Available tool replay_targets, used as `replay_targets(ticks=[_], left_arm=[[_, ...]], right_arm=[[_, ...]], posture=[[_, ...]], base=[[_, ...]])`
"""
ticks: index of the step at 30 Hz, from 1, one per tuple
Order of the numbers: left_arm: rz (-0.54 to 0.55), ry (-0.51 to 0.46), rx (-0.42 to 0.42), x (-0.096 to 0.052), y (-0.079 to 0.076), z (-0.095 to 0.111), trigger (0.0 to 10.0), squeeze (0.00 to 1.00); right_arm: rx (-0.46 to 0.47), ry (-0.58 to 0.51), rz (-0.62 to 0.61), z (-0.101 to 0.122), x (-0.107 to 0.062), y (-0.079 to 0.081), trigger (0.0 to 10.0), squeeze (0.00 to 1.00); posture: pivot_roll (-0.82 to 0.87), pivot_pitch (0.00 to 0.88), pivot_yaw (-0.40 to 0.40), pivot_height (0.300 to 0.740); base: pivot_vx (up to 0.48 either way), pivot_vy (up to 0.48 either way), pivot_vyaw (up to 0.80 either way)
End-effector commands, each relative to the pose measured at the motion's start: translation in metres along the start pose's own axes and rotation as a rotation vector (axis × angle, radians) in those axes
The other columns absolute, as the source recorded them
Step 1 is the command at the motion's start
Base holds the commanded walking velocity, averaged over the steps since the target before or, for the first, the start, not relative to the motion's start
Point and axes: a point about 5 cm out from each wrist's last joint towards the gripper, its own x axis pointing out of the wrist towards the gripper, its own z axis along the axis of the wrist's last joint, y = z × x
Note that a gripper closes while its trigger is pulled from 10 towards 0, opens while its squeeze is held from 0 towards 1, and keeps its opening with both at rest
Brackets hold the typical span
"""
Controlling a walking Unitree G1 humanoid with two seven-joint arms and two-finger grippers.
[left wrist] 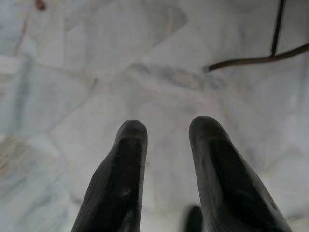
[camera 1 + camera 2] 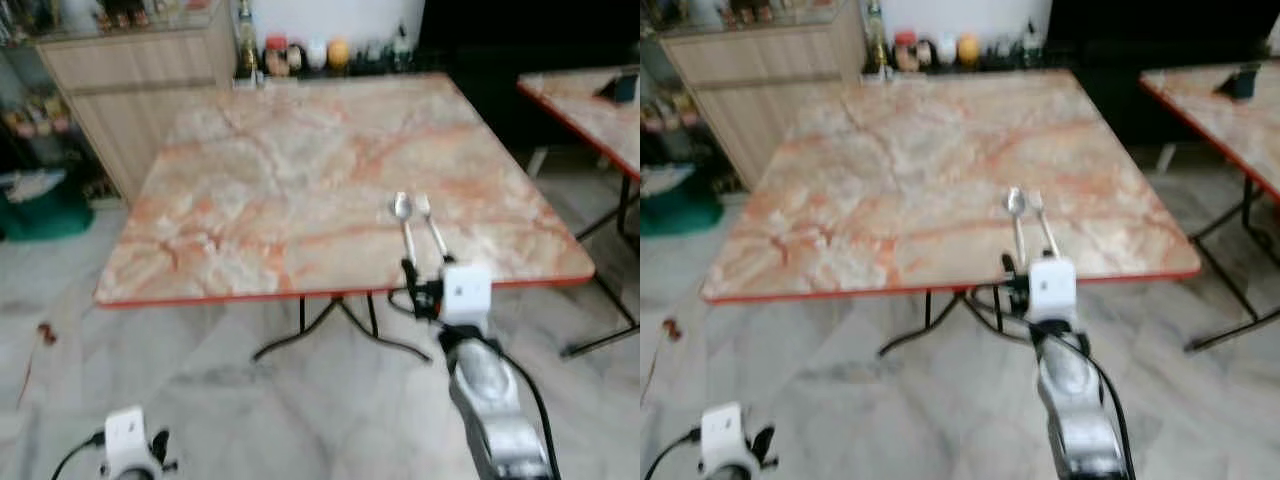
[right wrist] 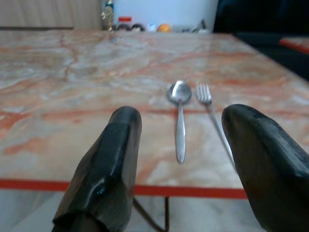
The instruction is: Setting the table
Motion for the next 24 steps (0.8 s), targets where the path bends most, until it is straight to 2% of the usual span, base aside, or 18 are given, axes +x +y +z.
replay_targets(ticks=[1,24], left_arm=[[0.010,0.007,0.004,-0.002,0.005,-0.003,10.0,0.00],[0.009,0.017,-0.011,-0.001,0.001,-0.004,10.0,0.00]], right_arm=[[0.013,-0.027,0.024,0.007,0.003,0.008,10.0,0.00],[-0.016,-0.037,-0.023,0.011,0.001,-0.006,10.0,0.00]], posture=[[-0.05,0.000,0.032,0.740],[-0.08,0.000,0.038,0.740]], base=[[0.000,0.000,0.00],[0.000,0.000,0.02]])
